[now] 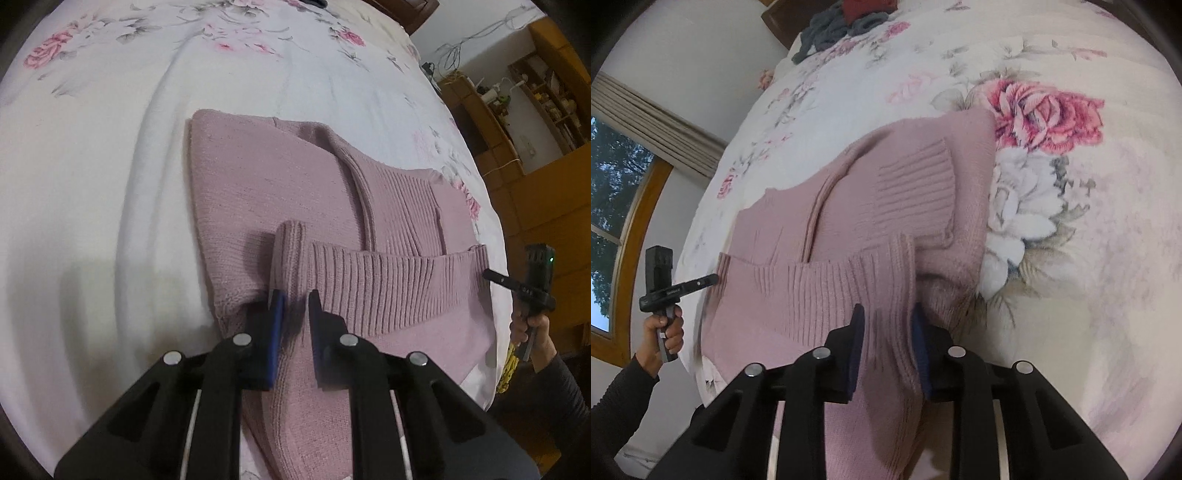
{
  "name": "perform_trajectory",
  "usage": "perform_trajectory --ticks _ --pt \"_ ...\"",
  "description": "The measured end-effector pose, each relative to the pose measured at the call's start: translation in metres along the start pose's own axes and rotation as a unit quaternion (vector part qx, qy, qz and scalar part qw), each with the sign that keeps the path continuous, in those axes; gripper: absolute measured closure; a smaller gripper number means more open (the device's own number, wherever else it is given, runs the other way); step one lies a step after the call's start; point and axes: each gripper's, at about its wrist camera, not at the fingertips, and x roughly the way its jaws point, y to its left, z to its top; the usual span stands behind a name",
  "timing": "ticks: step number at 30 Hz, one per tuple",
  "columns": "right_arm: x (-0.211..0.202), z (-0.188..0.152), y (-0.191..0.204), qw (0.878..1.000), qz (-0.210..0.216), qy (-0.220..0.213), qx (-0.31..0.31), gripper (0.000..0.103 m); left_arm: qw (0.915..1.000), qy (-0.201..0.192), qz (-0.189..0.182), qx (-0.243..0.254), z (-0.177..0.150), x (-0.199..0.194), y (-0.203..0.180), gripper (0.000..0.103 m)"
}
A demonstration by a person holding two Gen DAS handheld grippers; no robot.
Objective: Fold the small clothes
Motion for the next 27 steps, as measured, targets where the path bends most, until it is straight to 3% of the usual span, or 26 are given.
perform_trajectory --ticks 2,4,15,21,27 --pt "-0.001 0.002 0.000 1.000 0.002 -0.005 0.004 0.079 1.0000 -0.007 -0.003 -0.005 -0.002 -0.001 0.001 0.096" --pt "-0.003 0.002 0.005 1.000 -0.013 -0.004 -0.007 0.094 0.9997 -0.022 -0.007 -0.005 -0.005 -0.007 0.000 0.098" --pt "-0.074 -0.005 0.041 0.996 -0.006 -0.090 -0.026 0.096 0.9876 -0.139 -0.072 0.007 -0.018 -0.097 -0.028 0.100" --pt "-0.095 0.036 0.048 0.990 -0.012 -0.141 -0.004 0.096 0.9829 -0.172 -0.065 0.006 0.032 -0.118 -0.032 0.100" --pt "-0.069 0.104 0.039 0.989 -0.043 -0.143 0.016 0.096 0.9877 -0.150 -0.030 -0.030 0.100 -0.081 -0.012 0.100"
